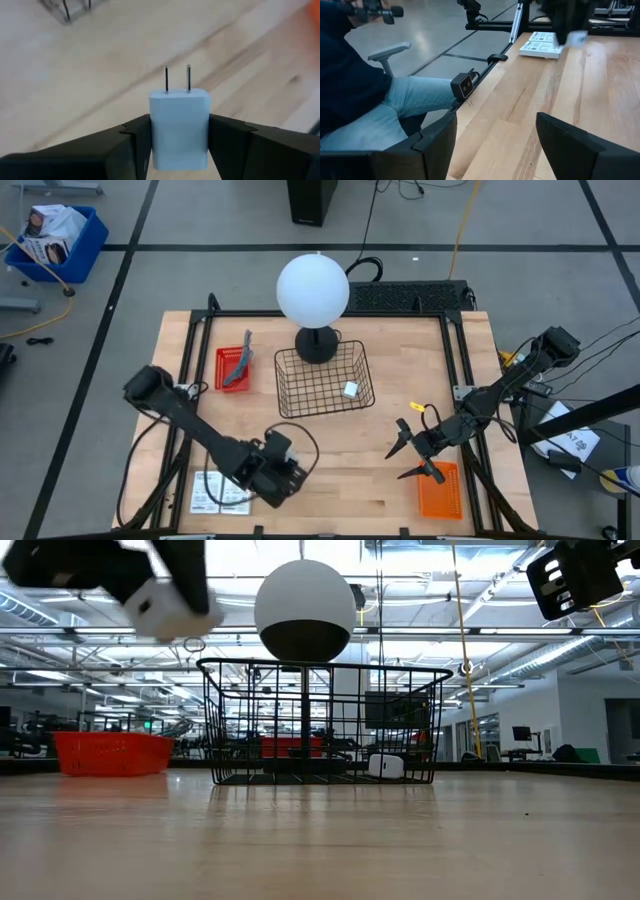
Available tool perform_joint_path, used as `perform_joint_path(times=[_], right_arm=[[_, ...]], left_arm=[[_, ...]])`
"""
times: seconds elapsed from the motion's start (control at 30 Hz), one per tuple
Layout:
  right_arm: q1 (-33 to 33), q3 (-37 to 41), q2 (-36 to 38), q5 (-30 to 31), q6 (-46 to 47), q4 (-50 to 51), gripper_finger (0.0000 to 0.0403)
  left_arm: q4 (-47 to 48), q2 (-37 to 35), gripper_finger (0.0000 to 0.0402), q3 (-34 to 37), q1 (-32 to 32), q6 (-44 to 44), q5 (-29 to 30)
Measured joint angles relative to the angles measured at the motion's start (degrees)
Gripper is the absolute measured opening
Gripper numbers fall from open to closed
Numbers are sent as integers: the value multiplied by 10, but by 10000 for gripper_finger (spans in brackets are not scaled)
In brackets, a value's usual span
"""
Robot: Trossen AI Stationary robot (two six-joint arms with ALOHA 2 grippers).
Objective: Pick and place items into bin
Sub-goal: Put the white charger adapter into the wire basket
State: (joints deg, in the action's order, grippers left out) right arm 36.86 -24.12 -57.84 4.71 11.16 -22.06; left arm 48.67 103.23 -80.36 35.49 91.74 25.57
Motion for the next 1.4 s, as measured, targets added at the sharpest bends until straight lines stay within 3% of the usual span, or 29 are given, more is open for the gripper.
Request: perform_joint_path(times=[0.2,0.37,0.63,0.73,0.97,1.27,1.4], right_arm=[[0,0,0,2,0,0,265],[0,0,0,2,0,0,265],[0,0,0,2,0,0,265],[0,0,0,2,2,0,265],[0,0,0,2,2,1,265],[0,0,-4,5,2,8,265],[0,0,-14,17,6,9,265]], left_arm=[[34,-69,176,0,-49,-42,23],[38,-109,156,0,-116,-114,17],[36,-130,175,-1,-257,-240,-60],[27,-125,182,-1,-312,-283,-90],[-42,-105,155,-1,-400,-361,-140],[-58,-16,189,-1,-420,-391,-169],[-58,30,171,0,-418,-391,-172]])
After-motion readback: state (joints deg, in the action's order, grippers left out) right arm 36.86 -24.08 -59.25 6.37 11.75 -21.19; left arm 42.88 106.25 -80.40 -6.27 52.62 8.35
